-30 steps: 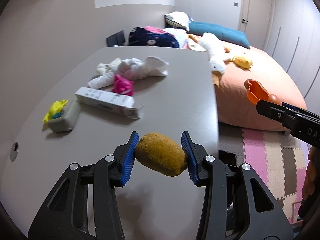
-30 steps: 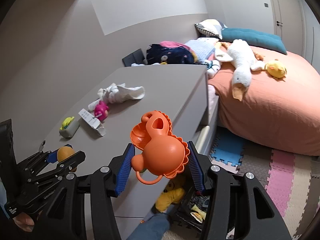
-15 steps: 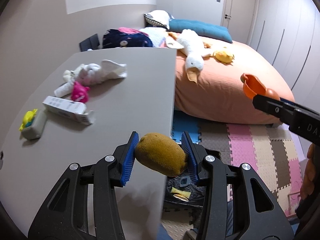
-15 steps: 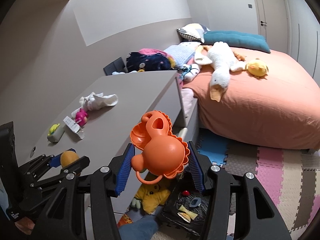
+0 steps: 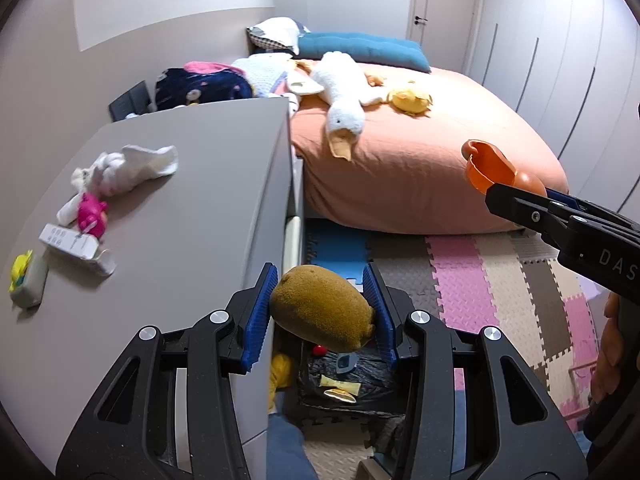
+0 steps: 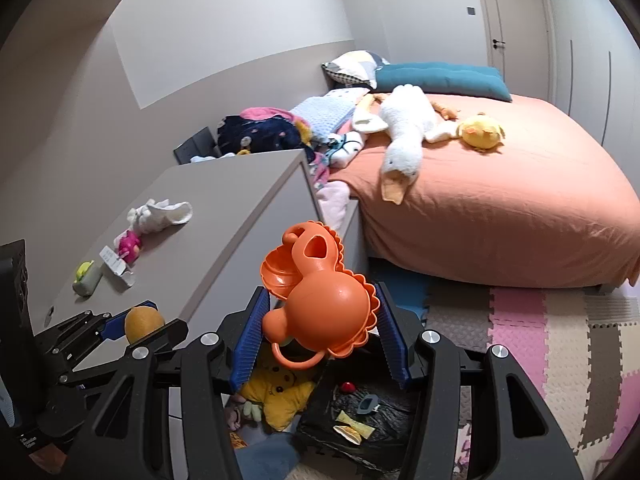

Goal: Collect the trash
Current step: 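Carry the sponge and orange toy over the bin and open the left tool, then open the right tool over the bin to drop the orange toy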

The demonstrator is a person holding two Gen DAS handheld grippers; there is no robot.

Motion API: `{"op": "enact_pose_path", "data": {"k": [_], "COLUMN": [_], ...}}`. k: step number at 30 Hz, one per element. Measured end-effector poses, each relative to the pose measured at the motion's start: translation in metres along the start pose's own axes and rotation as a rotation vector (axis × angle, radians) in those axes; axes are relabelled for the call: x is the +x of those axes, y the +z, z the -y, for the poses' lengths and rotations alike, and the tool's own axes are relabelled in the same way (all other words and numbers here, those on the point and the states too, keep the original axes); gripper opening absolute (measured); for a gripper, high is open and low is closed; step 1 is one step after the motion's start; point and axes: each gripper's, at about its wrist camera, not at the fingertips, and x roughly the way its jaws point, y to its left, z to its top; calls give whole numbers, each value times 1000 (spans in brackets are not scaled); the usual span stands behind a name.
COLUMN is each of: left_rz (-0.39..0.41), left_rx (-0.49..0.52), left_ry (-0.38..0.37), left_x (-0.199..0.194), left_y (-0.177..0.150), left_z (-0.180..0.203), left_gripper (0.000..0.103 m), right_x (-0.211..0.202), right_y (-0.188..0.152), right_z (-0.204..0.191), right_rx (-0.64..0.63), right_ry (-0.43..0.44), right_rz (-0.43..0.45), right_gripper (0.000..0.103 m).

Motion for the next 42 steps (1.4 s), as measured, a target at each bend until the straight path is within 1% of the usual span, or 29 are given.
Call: {"op": "enact_pose_path", "data": {"k": [10,15,17,18,19,20,21,22,24,30,42], "left_rz": [-28,-49,-63,-77,-81,-67,-59,-68,-76,-60,-71], "left_rx": [59,74,72,74,72,67,68,69,57,34,-6], "left_ry": [-51,-71,-88,-91,-79,-46,-21,-11,-9,20,39], "left_x": [16,25,30,33,35,35,36,37,37,32,33], "left_y": [5,4,4,4,5,5,5,6,6,7,3], "left_z": [35,44,45,46,46,45,44,44,39,24,5], "left_gripper": [44,44,46,66,94,97,97,97,97,97,97], "right_x": [-2,2,5,7,9,10,10,9,8,11,20], "right_y": [-2,-2,-2,-1,0,1,1,2,3,3,0], "right_z": [31,41,44,44,46,47,47,48,51,52,28], "right_rx": [43,59,65,67,69,73,74,73,76,90,50], "right_ry": [-44,-55,-61,-66,-75,-90,-105,-121,-128,-114,-77], "right_rz": [-9,-19,-27,-32,-37,-36,-29,-19,-12,-14,-36], "right_gripper": [54,54,54,55,62,68,75,76,76,77,77]}}
